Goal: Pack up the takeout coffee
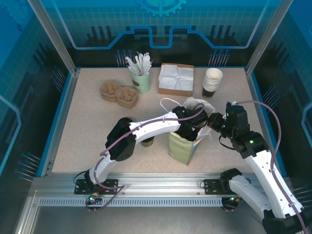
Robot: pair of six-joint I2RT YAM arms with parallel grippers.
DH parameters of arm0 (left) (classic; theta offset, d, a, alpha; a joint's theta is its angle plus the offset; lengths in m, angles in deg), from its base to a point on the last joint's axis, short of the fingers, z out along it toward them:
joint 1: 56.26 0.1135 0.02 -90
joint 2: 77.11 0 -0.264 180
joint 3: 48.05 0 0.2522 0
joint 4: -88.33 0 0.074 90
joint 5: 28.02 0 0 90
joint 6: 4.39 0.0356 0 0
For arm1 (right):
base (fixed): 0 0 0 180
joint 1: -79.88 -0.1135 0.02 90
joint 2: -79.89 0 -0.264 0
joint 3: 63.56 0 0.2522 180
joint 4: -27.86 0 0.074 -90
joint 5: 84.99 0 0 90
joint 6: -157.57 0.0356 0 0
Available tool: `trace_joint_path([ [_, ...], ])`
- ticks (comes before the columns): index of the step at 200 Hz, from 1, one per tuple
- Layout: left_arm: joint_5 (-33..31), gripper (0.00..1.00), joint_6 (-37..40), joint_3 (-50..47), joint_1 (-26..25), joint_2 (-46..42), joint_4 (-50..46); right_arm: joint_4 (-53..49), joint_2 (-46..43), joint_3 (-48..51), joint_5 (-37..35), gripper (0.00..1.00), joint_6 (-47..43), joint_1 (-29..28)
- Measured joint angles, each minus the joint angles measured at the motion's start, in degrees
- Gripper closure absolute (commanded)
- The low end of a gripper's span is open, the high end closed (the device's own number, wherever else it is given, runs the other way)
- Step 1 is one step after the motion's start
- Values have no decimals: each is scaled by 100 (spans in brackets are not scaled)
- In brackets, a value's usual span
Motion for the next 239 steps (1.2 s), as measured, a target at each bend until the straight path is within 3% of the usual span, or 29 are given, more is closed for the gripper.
trace_joint_path([
  [174,269,50,-72,-168,103,328,398,175,50,299,-61,100,-17,46],
  [239,66,49,-79,-243,170,258,404,214,50,214,133,100,-11,48],
])
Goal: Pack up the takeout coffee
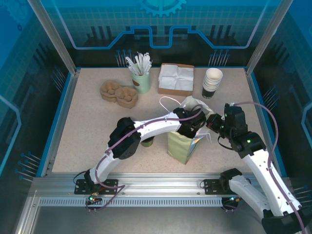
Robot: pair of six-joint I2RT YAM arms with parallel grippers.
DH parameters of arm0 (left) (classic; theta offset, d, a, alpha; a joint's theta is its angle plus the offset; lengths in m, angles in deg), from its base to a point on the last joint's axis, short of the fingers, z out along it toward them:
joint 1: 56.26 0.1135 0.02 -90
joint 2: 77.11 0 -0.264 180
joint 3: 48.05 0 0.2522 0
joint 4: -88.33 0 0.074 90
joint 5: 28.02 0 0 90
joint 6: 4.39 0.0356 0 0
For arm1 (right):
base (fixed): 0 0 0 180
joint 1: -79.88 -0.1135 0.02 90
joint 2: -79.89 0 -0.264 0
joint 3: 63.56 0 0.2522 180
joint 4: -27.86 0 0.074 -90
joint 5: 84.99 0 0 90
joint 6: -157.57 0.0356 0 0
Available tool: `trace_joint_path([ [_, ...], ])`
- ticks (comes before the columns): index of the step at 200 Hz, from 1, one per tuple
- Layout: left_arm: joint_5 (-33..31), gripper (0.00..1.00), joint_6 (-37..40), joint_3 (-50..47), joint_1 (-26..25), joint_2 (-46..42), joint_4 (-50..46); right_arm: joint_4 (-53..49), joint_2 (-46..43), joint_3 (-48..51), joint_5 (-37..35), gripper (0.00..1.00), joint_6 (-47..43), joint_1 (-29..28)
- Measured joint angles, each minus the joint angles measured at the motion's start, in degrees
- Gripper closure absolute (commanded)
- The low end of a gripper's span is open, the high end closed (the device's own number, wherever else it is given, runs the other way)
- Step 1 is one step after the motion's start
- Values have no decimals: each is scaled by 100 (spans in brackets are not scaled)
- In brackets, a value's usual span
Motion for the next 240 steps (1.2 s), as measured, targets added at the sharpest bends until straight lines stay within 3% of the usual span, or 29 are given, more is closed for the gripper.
trace_joint_path([
  [62,-798,47,136,157,50,-55,-476,20,-153,-275,372,100,46,-2],
  [240,-203,47,122,-229,149,-79,9,179,-11,-114,433,100,42,-2],
])
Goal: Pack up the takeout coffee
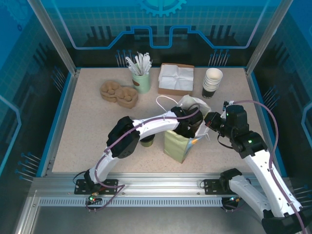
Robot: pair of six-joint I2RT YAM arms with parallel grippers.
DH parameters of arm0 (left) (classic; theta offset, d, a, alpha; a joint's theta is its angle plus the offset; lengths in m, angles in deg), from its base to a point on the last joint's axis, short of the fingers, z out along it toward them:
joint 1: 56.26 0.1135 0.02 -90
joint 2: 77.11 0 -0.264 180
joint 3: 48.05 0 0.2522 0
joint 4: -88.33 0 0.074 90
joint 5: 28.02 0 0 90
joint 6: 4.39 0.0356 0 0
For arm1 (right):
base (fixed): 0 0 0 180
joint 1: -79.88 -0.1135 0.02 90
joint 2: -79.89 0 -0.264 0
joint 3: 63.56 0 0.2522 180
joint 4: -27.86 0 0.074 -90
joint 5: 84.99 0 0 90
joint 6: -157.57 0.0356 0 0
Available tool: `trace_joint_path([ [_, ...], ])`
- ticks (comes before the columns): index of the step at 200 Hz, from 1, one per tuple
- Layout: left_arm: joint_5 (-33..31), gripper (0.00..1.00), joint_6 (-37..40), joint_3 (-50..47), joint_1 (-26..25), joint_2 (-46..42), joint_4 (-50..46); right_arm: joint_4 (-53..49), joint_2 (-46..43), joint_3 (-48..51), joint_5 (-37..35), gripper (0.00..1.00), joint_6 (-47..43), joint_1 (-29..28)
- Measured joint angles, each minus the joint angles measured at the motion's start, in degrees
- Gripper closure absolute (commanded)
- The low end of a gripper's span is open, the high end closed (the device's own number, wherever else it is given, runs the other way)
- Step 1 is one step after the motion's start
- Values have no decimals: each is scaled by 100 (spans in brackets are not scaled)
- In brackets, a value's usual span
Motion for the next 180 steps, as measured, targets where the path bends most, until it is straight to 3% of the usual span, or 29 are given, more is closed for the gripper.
trace_joint_path([
  [180,380,49,-149,839,20,-2229,-184,-326,612,-824,-444,100,-251,2],
])
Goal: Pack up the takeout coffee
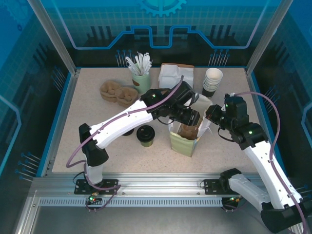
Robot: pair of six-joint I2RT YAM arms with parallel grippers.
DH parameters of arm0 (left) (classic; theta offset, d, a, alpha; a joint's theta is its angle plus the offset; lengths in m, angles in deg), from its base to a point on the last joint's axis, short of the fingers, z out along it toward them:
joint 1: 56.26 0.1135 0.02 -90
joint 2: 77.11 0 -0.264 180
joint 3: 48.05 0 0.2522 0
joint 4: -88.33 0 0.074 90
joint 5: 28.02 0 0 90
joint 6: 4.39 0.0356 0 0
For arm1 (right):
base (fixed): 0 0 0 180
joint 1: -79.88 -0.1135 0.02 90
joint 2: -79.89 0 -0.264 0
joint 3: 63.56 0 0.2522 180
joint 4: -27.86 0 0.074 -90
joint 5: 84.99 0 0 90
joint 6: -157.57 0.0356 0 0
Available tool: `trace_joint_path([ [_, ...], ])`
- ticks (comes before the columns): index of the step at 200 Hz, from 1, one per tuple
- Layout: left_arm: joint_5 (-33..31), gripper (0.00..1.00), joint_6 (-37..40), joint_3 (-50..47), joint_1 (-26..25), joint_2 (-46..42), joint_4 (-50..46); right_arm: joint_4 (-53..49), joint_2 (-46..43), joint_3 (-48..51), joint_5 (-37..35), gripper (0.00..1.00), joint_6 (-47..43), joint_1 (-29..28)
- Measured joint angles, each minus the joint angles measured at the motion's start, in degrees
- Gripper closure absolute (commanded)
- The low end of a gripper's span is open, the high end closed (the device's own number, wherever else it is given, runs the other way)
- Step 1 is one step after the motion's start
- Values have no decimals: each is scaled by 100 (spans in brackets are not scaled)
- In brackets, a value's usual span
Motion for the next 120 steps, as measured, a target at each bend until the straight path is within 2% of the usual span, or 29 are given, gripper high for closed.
trace_joint_path([
  [14,-92,49,17,-87,0,-308,101,66,-76,0,79,100,-170,20],
  [41,-413,47,66,-973,66,-1478,599,286,-319,0,256,100,-575,122],
  [77,-940,45,164,-2031,479,-2778,1296,553,-638,2,660,100,-1152,319],
  [120,-1307,45,195,-2859,898,-3359,1639,715,-852,175,1279,100,-1565,553],
])
